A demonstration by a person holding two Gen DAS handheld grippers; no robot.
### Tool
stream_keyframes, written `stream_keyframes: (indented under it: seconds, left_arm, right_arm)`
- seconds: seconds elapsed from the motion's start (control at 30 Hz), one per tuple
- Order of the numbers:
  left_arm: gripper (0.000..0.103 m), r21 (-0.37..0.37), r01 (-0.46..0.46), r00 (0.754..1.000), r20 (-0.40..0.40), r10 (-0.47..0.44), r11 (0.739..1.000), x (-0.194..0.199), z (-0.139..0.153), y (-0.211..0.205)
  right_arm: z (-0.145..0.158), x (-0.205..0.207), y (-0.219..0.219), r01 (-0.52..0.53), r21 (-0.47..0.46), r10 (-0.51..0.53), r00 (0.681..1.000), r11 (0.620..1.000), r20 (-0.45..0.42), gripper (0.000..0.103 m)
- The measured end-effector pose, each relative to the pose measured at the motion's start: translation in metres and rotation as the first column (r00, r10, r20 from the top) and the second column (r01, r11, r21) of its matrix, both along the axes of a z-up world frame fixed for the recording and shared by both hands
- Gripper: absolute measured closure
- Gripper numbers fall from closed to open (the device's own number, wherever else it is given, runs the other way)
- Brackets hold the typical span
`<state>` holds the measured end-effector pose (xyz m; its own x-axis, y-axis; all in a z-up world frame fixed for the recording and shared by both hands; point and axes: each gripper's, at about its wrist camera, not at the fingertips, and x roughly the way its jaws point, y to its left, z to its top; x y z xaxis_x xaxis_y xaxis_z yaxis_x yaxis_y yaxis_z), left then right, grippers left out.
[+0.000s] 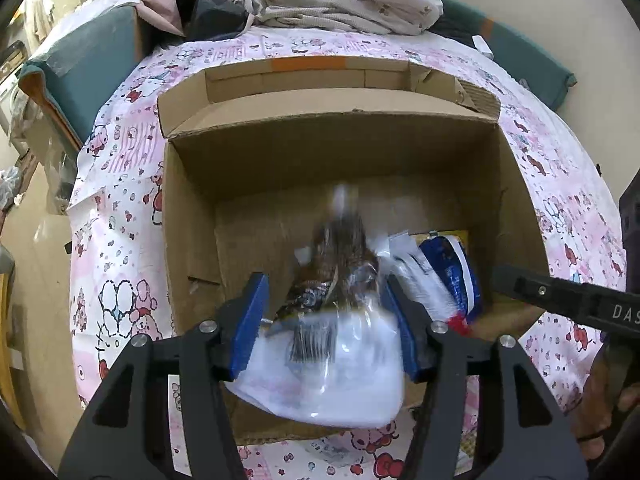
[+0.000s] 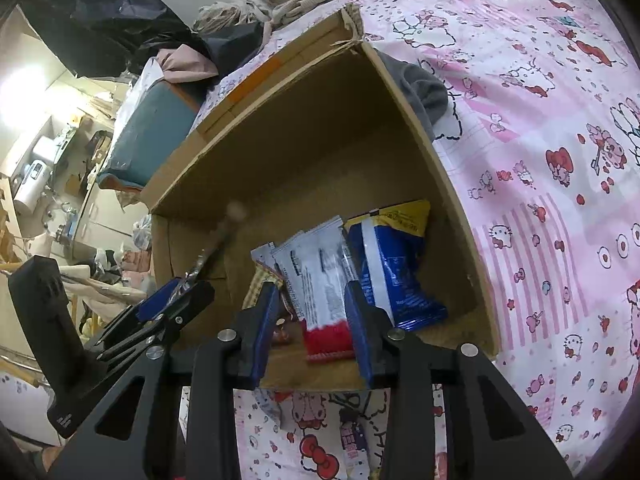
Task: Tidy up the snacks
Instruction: 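Lower the pastry and red-and-white bar into the box and open both tools, then withdraw both tools from the box toward the remaining snacks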
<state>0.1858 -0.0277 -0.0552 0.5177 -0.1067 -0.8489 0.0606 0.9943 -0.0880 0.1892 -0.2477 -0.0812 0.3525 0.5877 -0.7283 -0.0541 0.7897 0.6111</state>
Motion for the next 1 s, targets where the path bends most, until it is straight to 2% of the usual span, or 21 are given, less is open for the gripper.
stream_keyframes:
  seconds: [0.1, 0.13, 0.17, 0.2, 0.23, 0.27, 0.6, 0.87, 1.0]
  left_arm:
    - [0.046, 0.007, 0.008, 1.000, 0.006, -0.008, 1.000, 0.000, 0.001, -0.002]
    - [0.039, 0.010, 0.011, 1.000, -0.006, -0.011, 1.000, 0.000, 0.000, -0.003]
    - [0.029, 0.011, 0.014, 1.000, -0.017, -0.014, 1.000, 0.000, -0.001, -0.005]
    - [0.024, 0.008, 0.018, 0.999, -0.027, -0.017, 1.000, 0.000, -0.002, -0.006]
    - [0.018, 0.004, 0.017, 0.999, -0.027, -0.017, 1.000, -0.001, -0.002, -0.006]
    - [0.018, 0.002, 0.015, 1.000, -0.021, -0.015, 1.000, -0.002, -0.002, -0.006]
    - [0.018, -0.026, -0.019, 1.000, -0.019, 0.019, 0.999, -0.008, 0.002, 0.001]
    - [0.018, 0.001, -0.049, 0.999, 0.009, 0.049, 0.999, -0.024, 0.009, 0.007]
    - [0.018, 0.005, -0.075, 0.997, -0.007, 0.075, 0.997, -0.035, 0.012, 0.011]
  right_arm:
    - [-0.002, 0.001, 0.001, -0.002, 0.017, 0.002, 1.000, 1.000, -0.017, 0.064]
    - [-0.004, 0.002, 0.000, 0.003, 0.021, -0.003, 1.000, 1.000, -0.025, 0.061]
    - [-0.004, 0.002, -0.001, 0.012, 0.018, -0.011, 0.999, 1.000, -0.030, 0.047]
    - [-0.004, 0.002, -0.003, 0.025, 0.019, -0.024, 0.999, 1.000, -0.027, 0.033]
    - [-0.003, 0.001, -0.004, 0.032, 0.022, -0.032, 0.999, 0.999, -0.022, 0.030]
    - [-0.001, 0.001, -0.006, 0.040, 0.026, -0.040, 0.999, 0.999, -0.011, 0.028]
    - [0.003, 0.000, -0.010, 0.042, 0.034, -0.042, 0.999, 0.999, -0.007, 0.028]
    - [0.011, -0.012, -0.011, 0.042, 0.032, -0.042, 0.999, 0.999, 0.006, 0.028]
    - [0.016, -0.025, -0.015, 0.043, 0.021, -0.043, 0.999, 0.999, 0.008, 0.028]
